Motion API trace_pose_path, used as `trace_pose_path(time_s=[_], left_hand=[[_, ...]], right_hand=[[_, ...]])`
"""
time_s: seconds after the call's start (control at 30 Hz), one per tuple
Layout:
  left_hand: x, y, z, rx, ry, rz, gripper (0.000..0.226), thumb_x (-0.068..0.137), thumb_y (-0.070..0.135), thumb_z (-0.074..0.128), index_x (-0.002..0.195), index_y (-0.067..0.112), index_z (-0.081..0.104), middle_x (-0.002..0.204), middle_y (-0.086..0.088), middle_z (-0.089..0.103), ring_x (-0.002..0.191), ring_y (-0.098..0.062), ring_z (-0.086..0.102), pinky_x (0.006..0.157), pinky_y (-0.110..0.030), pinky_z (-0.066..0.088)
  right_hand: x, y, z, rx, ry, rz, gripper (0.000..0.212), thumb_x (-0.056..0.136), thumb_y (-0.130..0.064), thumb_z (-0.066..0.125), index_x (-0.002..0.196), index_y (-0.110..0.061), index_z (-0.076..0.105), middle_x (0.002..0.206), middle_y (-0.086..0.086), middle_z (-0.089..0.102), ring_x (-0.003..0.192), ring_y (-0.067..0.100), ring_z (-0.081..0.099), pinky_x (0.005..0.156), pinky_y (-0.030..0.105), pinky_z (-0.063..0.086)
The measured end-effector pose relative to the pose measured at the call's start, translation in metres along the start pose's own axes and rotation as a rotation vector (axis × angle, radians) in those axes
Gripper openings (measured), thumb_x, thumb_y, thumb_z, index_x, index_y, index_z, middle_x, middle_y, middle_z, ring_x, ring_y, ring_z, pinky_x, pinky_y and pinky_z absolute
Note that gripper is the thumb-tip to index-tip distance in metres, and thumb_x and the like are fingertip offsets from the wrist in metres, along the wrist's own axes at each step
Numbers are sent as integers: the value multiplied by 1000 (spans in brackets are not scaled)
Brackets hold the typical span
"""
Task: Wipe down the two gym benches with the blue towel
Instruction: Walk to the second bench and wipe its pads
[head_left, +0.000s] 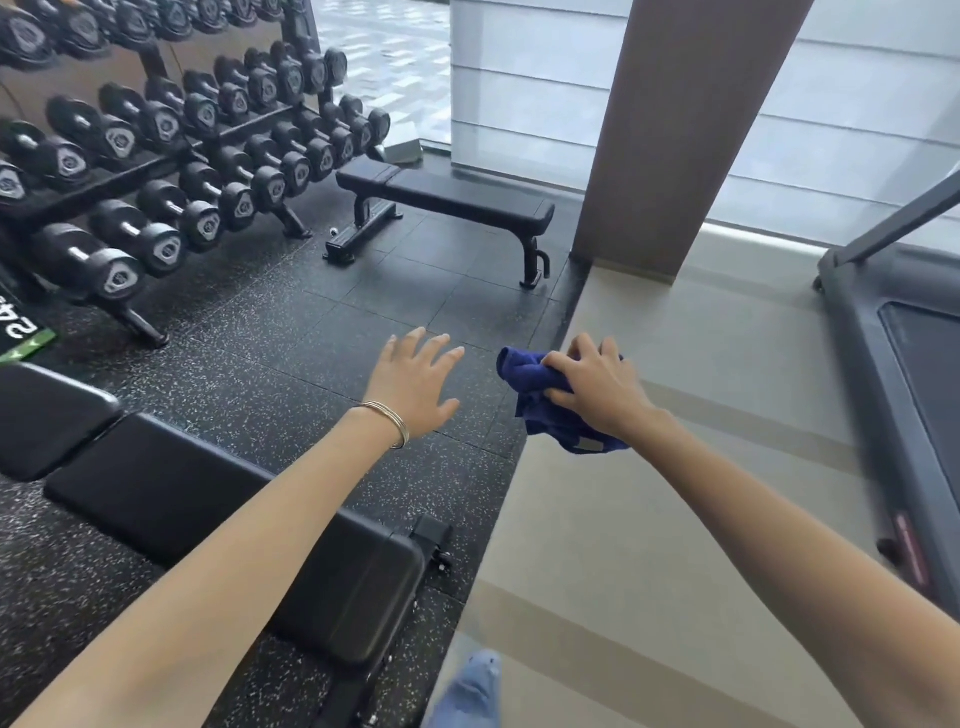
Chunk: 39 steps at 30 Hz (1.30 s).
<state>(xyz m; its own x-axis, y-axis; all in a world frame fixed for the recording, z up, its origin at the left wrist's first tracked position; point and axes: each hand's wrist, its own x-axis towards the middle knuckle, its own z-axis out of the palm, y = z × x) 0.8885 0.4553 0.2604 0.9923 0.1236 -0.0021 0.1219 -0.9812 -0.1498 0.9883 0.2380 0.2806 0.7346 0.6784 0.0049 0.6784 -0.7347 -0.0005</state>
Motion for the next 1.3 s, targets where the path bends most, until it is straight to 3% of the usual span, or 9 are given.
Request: trace_pose_path(time_s=[0.47,0.87,1.3], left_hand=[[189,-50,7,-72,-27,-13,71,90,53,43,149,28,13,156,-2,18,143,-24,17,118,-48,15],[297,-91,41,-87,-87,-52,70,89,55,44,149,30,16,155,-2,22,143,-25,18,117,-48,15],[532,-97,39,-69,-130,-97,72,89,52,47,149,27,15,154,-3,22,143,-26,17,117,-46,15]], right_hand=[[174,66,-7,-65,0,-10,32,97,-42,45,126,-29,46,122,10,43,110,30,39,89,43,41],[309,107,22,-22,-2,-39,33,93,-44,48,121,-29,47,117,9,42,106,30,39,82,42,41],[511,237,32,1,-47,-83,38,94,-44,47,129,-29,44,124,11,41,109,33,40,88,47,44]])
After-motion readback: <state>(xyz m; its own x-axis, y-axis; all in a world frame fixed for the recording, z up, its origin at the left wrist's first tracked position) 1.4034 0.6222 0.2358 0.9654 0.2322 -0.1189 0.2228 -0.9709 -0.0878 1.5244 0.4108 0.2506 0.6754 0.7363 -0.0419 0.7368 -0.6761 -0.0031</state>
